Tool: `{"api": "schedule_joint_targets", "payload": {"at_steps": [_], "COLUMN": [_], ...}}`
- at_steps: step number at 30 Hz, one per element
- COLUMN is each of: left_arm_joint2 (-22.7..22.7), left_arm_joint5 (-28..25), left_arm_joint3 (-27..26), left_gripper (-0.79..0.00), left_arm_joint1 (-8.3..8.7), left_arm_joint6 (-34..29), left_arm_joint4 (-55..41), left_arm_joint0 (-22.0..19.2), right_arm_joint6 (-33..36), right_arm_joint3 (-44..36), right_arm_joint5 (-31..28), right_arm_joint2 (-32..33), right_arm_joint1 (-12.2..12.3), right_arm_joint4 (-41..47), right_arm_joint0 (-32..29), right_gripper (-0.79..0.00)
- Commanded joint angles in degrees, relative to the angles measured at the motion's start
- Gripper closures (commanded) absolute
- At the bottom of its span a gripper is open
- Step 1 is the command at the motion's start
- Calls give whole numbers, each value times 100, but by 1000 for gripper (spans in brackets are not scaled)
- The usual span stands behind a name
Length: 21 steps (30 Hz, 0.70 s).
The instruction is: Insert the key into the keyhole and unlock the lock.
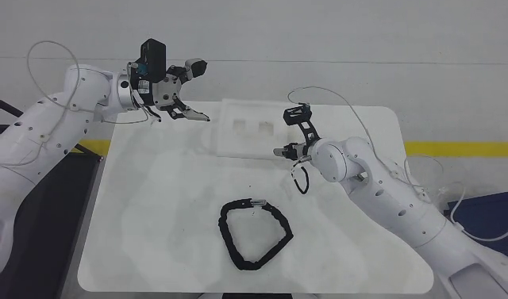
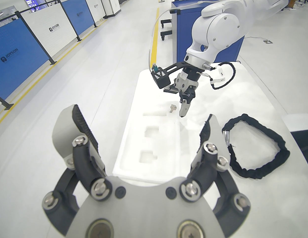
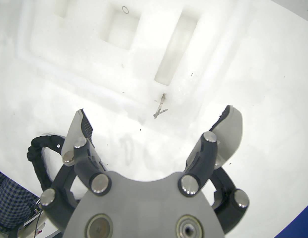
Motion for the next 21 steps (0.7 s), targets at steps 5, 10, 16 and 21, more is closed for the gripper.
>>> {"api": "schedule_joint_targets", "payload": {"at_steps": [5,10,16,21], "left_arm_joint2": [0,0,0,0], "left_arm_joint5": [0,0,0,0], "left_arm_joint3": [0,0,0,0], "left_gripper": [-785,-785,-785,-785], "left_arm_joint1": [0,0,0,0], "left_arm_joint6": [0,0,0,0], "left_arm_joint4": [0,0,0,0], "left_arm_joint0": [0,0,0,0], "right_arm_joint6": [14,362,498,578], "right_arm_joint3": [17,73,272,463], "right_arm_joint5": [-13,255,550,613], "right_arm_joint2": [-40,-73,-161,-221], "right_arm_joint1": [-20,-142,-333,-447], "right_arm_joint4": [-215,-215,-111,-172], "right_arm_joint0": [-41,129,285,373], "right_gripper": [-785,-785,-785,-690]}}
